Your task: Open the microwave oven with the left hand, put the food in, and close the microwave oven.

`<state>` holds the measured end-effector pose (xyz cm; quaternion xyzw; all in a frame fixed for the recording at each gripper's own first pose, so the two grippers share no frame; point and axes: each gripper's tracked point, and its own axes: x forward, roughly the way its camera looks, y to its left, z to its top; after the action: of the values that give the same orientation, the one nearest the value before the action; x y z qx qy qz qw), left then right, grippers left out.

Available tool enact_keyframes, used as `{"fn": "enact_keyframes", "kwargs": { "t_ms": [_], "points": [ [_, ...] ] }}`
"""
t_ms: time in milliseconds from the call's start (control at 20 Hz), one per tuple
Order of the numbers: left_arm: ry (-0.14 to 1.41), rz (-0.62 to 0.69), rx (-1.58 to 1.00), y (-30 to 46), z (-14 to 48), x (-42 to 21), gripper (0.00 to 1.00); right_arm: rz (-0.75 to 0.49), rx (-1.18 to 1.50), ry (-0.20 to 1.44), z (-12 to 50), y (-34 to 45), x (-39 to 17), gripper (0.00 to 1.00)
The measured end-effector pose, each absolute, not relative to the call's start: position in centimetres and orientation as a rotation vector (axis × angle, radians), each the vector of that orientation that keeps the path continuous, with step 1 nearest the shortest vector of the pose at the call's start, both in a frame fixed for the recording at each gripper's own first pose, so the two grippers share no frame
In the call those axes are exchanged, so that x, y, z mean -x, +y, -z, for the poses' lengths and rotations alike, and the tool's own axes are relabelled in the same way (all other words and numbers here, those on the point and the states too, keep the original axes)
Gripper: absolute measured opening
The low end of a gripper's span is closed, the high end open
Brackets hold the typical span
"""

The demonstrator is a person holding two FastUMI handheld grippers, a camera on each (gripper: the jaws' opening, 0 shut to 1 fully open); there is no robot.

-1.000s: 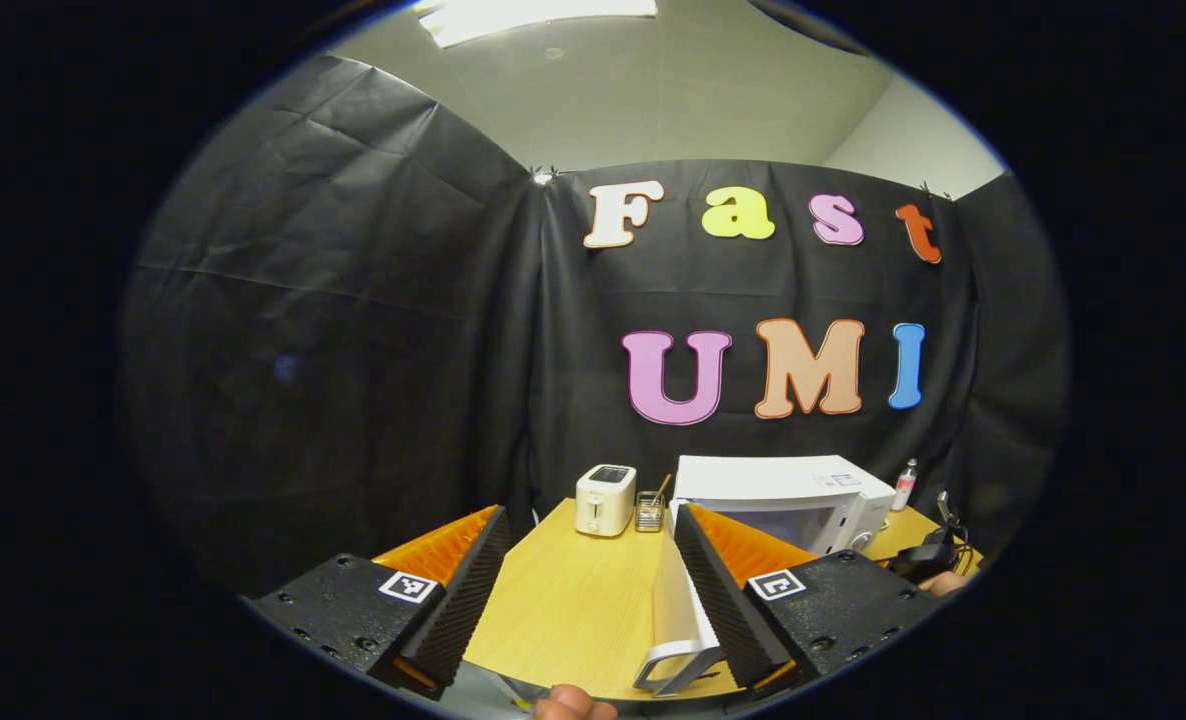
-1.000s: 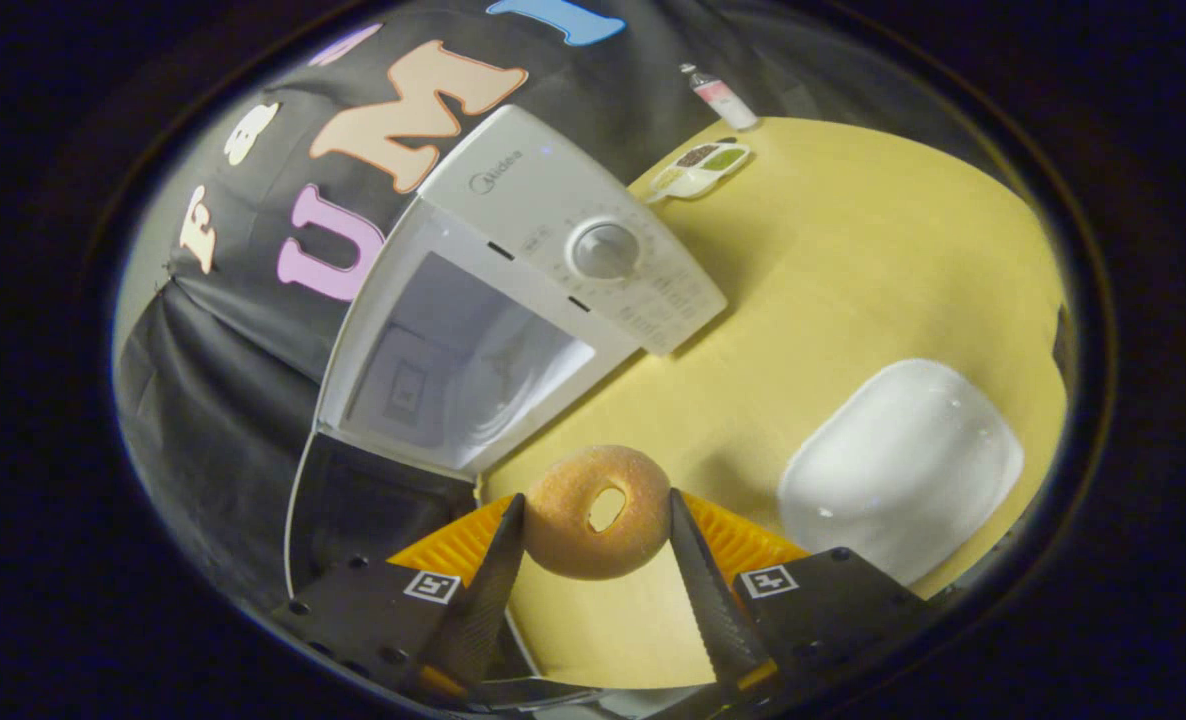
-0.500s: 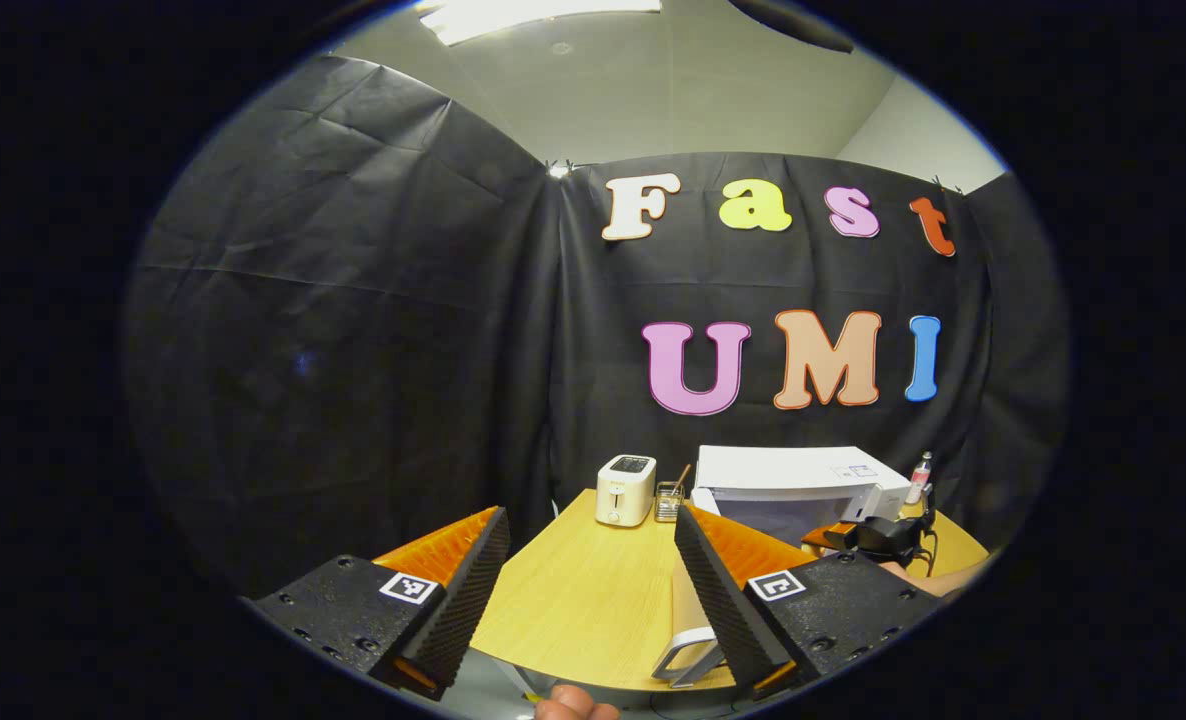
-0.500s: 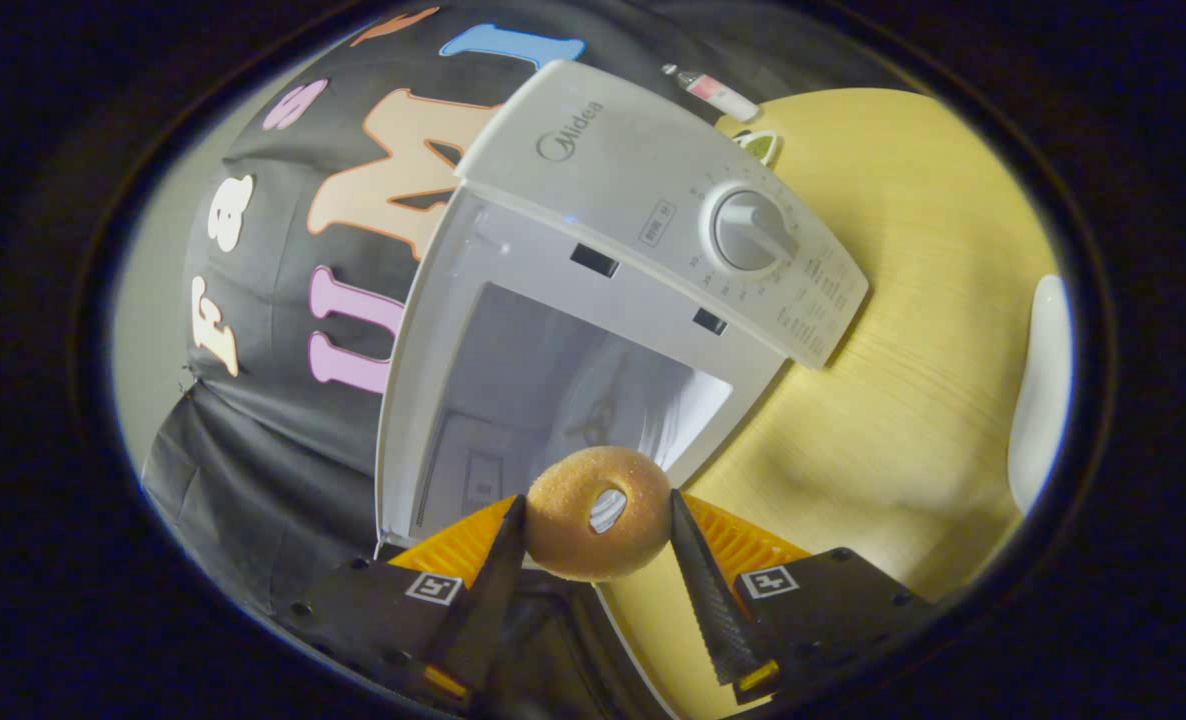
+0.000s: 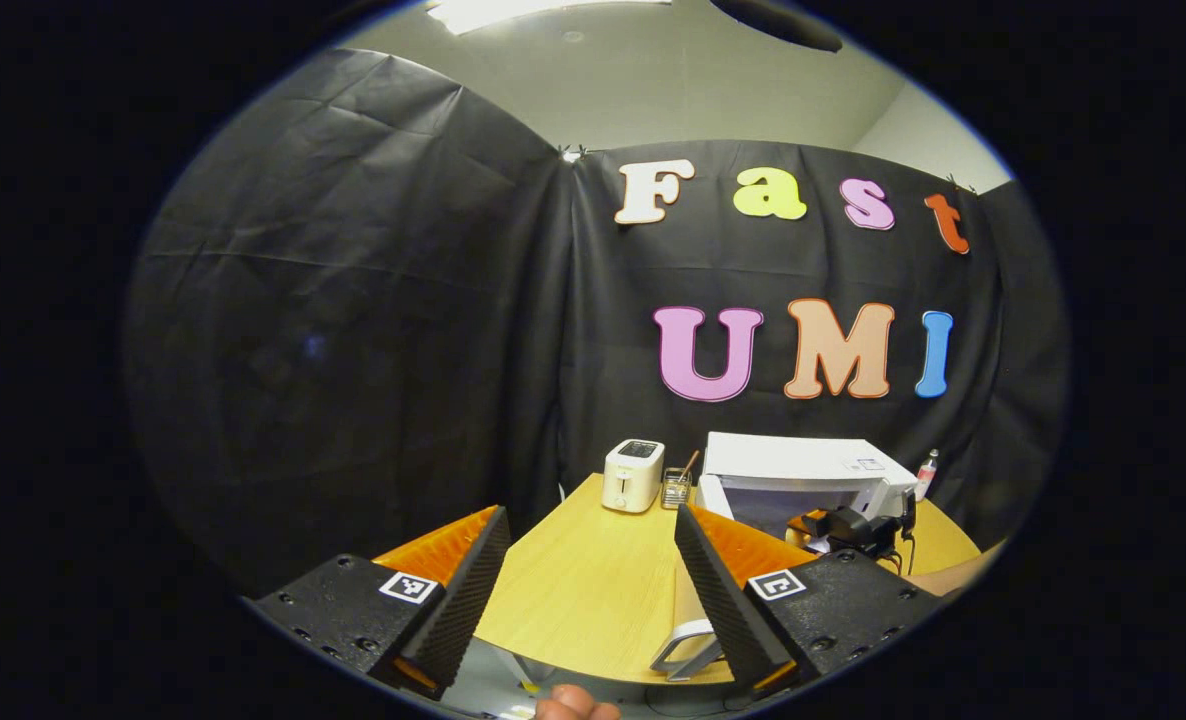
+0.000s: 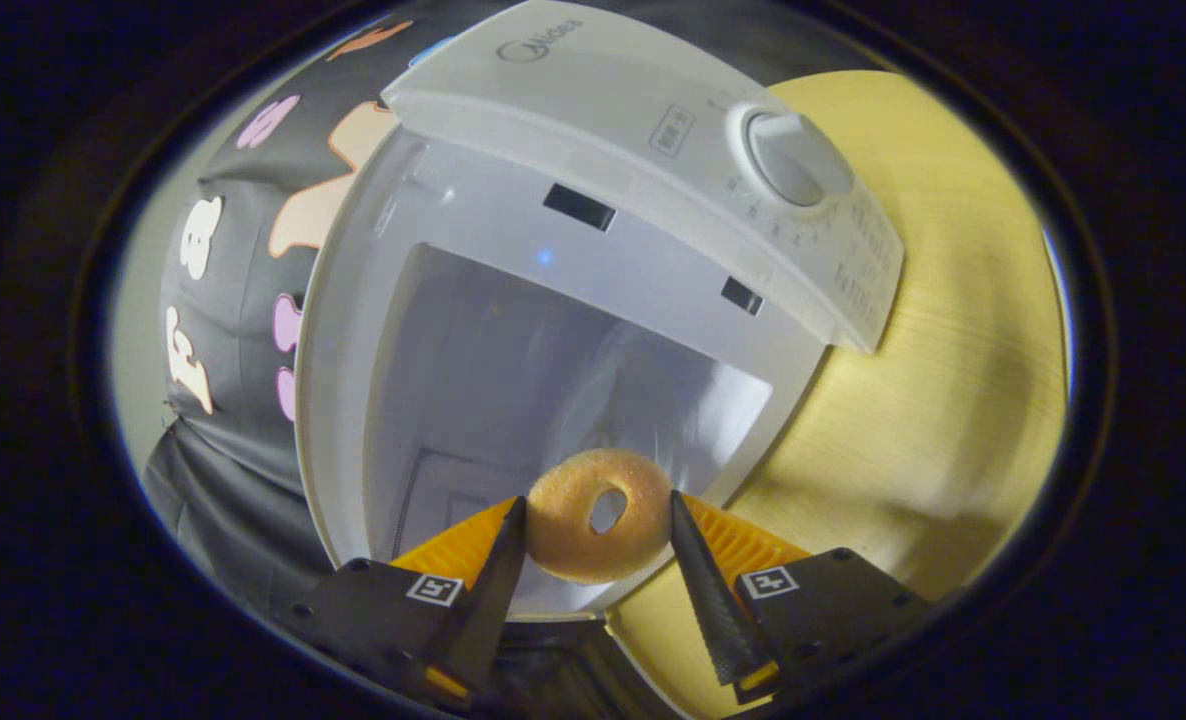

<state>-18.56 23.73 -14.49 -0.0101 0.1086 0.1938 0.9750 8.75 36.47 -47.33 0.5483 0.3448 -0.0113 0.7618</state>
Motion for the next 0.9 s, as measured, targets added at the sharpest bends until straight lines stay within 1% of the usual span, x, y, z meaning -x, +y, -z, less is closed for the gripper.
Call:
{"fn": "enact_keyframes", "kwargs": {
  "t_ms": [300, 350, 450, 500, 550, 600, 650, 700, 750, 900],
  "points": [
    [0.250, -0.459, 0.022, 25.6, 15.4, 19.6, 0.96, 0.052, -1.170, 0.730, 48.0, 38.2, -11.2, 0.78],
    [0.251, -0.468, 0.022, 25.8, 15.4, 19.8, 0.96, 0.055, -1.164, 0.724, 48.2, 38.3, -11.5, 0.85],
    [0.252, -0.480, 0.018, 26.1, 15.4, 20.0, 0.96, 0.075, -1.159, 0.699, 48.2, 38.2, -12.2, 0.84],
    [0.250, -0.485, 0.017, 26.2, 15.4, 20.0, 0.96, 0.083, -1.156, 0.692, 48.1, 38.0, -12.3, 0.77],
    [0.252, -0.487, 0.017, 26.2, 15.4, 19.9, 0.96, 0.084, -1.155, 0.686, 48.1, 37.9, -12.5, 0.77],
    [0.252, -0.486, 0.017, 26.2, 15.4, 19.9, 0.96, 0.087, -1.153, 0.680, 48.0, 37.9, -12.7, 0.94],
    [0.251, -0.484, 0.016, 26.1, 15.4, 19.9, 0.96, 0.091, -1.149, 0.674, 47.9, 37.7, -12.9, 0.77],
    [0.248, -0.480, 0.014, 25.9, 15.3, 19.7, 0.97, 0.095, -1.143, 0.670, 47.9, 37.6, -13.0, 0.75],
    [0.247, -0.475, 0.013, 25.8, 15.3, 19.5, 0.97, 0.100, -1.138, 0.670, 48.0, 37.5, -13.2, 0.77],
    [0.243, -0.470, 0.017, 25.6, 15.3, 19.3, 0.97, 0.127, -1.097, 0.685, 48.9, 37.1, -13.1, 0.87]
  ]
}}
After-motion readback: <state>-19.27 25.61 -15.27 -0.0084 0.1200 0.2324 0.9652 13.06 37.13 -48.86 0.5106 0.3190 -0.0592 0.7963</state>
